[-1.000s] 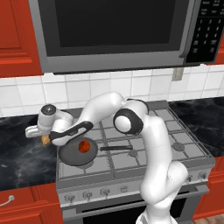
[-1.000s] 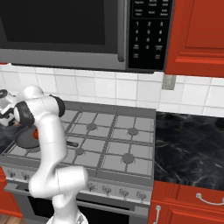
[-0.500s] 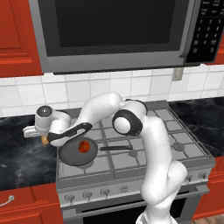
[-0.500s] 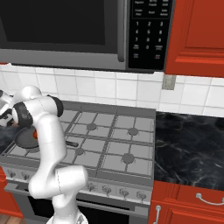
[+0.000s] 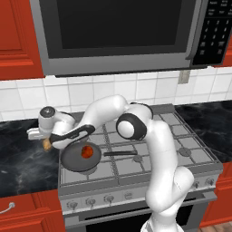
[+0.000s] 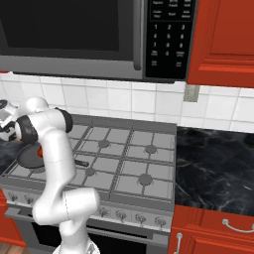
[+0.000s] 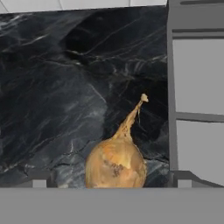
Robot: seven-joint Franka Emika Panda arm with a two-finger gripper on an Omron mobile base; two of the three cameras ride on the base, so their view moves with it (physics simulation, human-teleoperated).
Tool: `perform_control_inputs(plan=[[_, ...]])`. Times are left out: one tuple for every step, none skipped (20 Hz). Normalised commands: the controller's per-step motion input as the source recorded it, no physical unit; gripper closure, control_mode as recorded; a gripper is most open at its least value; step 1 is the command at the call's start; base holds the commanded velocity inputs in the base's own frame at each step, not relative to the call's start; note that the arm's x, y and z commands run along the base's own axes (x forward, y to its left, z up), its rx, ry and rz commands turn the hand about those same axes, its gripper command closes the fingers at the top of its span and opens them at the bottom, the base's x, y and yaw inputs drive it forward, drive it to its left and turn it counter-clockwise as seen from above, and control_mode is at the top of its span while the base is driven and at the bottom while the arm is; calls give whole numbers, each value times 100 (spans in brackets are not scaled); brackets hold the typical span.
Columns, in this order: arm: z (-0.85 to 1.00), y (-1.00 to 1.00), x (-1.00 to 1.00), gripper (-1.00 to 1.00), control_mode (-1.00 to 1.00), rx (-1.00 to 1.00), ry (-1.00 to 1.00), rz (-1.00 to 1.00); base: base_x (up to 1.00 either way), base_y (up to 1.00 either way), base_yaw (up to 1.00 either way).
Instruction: Place the pan on the front left burner on the stove. Then place the tomato and the onion in the pan and turn on the front left burner.
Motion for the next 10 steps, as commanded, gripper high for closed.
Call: perform_control_inputs(plan=[[-9, -12, 6, -100, -100, 0, 8, -1, 0, 0, 0], [-14, -6, 2, -100, -100, 0, 8, 0, 0, 0, 0], [-24, -3, 4, -100, -100, 0, 10, 0, 0, 0, 0], [-29, 0, 1, -100, -100, 0, 10, 0, 0, 0, 0], [-31, 0, 1, -100, -100, 0, 11, 0, 0, 0, 0], [-35, 0, 1, -100, -100, 0, 11, 0, 0, 0, 0], [-31, 0, 0, -100, -100, 0, 11, 0, 0, 0, 0], [-26, 0, 3, -100, -100, 0, 9, 0, 0, 0, 0], [-18, 0, 4, -100, -100, 0, 7, 0, 0, 0, 0], [-13, 0, 9, -100, -100, 0, 5, 0, 0, 0, 0]])
